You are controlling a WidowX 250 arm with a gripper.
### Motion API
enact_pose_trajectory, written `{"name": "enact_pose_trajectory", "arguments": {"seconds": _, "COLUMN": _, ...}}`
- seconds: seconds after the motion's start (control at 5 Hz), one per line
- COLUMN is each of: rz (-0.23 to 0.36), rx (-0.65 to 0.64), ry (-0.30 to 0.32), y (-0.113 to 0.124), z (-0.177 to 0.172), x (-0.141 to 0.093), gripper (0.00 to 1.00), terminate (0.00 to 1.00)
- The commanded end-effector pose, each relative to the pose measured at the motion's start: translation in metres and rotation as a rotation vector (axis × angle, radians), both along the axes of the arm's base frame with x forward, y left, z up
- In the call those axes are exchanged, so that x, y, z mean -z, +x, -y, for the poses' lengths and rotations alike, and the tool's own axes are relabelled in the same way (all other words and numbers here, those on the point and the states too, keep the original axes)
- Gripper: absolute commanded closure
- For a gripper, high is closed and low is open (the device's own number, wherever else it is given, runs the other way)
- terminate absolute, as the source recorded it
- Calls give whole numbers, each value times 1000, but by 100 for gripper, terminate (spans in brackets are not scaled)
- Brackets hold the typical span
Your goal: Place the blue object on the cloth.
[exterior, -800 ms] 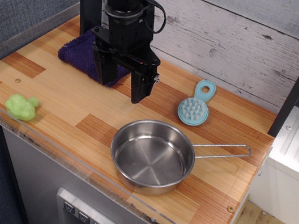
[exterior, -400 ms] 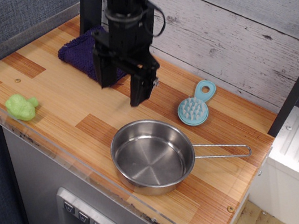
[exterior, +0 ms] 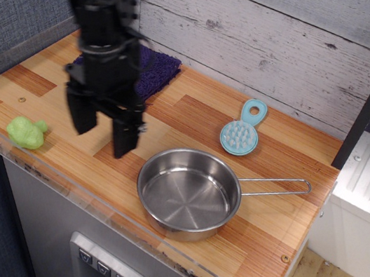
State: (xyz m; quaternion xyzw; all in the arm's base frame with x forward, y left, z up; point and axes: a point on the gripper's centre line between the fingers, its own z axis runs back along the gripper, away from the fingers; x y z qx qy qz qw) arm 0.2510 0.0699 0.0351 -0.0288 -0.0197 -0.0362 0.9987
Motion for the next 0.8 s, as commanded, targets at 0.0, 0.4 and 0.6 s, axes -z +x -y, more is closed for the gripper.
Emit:
{"name": "enact_pose_trajectory", "arguments": {"seconds": 0.0, "rz": 9, "rx": 3, "ry": 73, "y": -5, "z": -34, "x": -10, "gripper": 0, "terminate": 0}}
{"name": "enact_pose_trajectory", "arguments": {"seconds": 0.4, "rz": 50, "rx": 27, "ry": 54, "y": -2, "z": -45, "x": -22, "gripper": 0, "terminate": 0}}
{"name": "enact_pose_trajectory", "arguments": {"seconds": 0.6, "rz": 81, "rx": -7, "ry": -21, "y": 23, "z": -18, "x": -21, "gripper": 0, "terminate": 0}}
